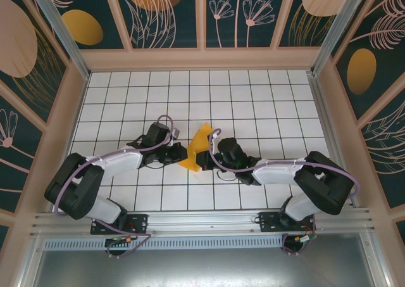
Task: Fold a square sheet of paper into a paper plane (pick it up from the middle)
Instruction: Fold the triangle a second time at the center of the table.
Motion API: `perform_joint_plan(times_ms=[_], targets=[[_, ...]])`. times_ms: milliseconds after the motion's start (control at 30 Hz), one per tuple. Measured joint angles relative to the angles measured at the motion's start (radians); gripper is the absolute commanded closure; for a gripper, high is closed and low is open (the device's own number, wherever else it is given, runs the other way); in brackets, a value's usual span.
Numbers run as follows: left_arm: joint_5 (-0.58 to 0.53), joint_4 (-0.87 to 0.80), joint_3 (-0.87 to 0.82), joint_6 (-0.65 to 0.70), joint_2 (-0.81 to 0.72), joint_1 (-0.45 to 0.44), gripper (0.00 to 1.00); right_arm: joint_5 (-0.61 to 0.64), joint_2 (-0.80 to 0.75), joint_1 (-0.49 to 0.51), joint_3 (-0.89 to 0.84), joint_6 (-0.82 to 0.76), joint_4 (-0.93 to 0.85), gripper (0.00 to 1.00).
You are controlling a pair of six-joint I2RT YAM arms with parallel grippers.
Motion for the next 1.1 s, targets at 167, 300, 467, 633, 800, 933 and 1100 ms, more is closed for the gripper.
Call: perform_joint_plan(times_ms=[167,300,467,633,800,933,1100], targets=[[-0.005,0.023,0.000,0.000,0.034,0.000,0.90,0.000,0.010,0.000,0.000,0.008,0.000,1.00],[-0.003,0.041,0.000,0.000,0.071,-0.006,0.91,0.000,0.016,0.000,-0.003,0.011,-0.001,1.00],[-0.006,0.044,0.000,0.000,0.111,-0.011,0.92,0.000,0.021,0.000,-0.003,0.012,-0.001,1.00],[-0.026,0.043,0.000,0.001,0.136,-0.011,0.93,0.000,0.033,-0.002,-0.003,0.012,-0.014,1.00],[-0.032,0.043,0.001,0.005,0.143,-0.011,0.94,0.000,0.050,-0.024,0.000,0.011,-0.059,1.00],[-0.034,0.043,0.001,0.011,0.143,-0.011,0.94,0.000,0.064,-0.055,0.012,0.006,-0.105,1.00],[-0.035,0.043,0.001,0.017,0.143,-0.011,0.94,0.000,0.096,-0.065,0.071,-0.023,-0.177,1.00]])
